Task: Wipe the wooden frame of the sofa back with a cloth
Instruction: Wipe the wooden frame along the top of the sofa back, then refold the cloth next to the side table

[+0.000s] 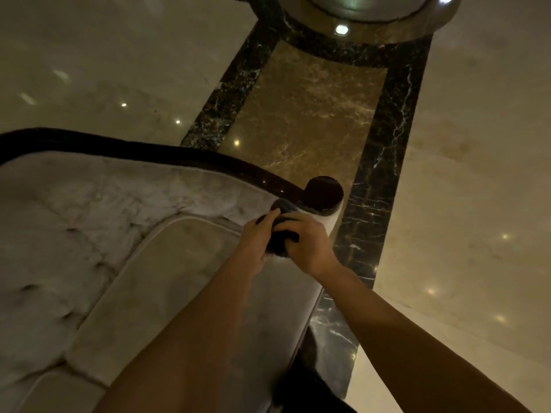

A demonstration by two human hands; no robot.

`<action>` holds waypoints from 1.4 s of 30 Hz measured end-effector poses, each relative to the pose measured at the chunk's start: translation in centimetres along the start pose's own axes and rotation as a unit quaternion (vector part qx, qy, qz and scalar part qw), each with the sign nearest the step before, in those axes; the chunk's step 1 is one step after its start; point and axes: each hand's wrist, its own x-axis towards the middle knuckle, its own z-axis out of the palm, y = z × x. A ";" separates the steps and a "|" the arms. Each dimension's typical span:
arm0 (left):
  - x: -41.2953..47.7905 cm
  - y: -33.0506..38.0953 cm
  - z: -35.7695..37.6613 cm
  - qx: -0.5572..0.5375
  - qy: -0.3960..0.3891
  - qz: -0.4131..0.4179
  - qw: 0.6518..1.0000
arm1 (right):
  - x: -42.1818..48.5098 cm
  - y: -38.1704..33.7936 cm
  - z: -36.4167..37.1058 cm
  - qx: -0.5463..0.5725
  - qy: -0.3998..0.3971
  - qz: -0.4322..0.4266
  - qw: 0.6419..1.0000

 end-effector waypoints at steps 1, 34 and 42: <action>-1.6 -0.4 -1.8 -0.014 0.014 -0.001 1.000 | -0.9 -1.3 0.3 0.015 -0.041 -0.007 0.999; -62.5 -61.7 -31.7 -0.576 0.452 0.111 0.672 | -57.1 -37.3 36.4 0.096 -0.714 0.036 0.693; -65.4 -71.2 -32.3 -0.739 0.495 0.119 0.441 | -69.0 -40.6 44.3 -0.015 -0.842 0.136 0.522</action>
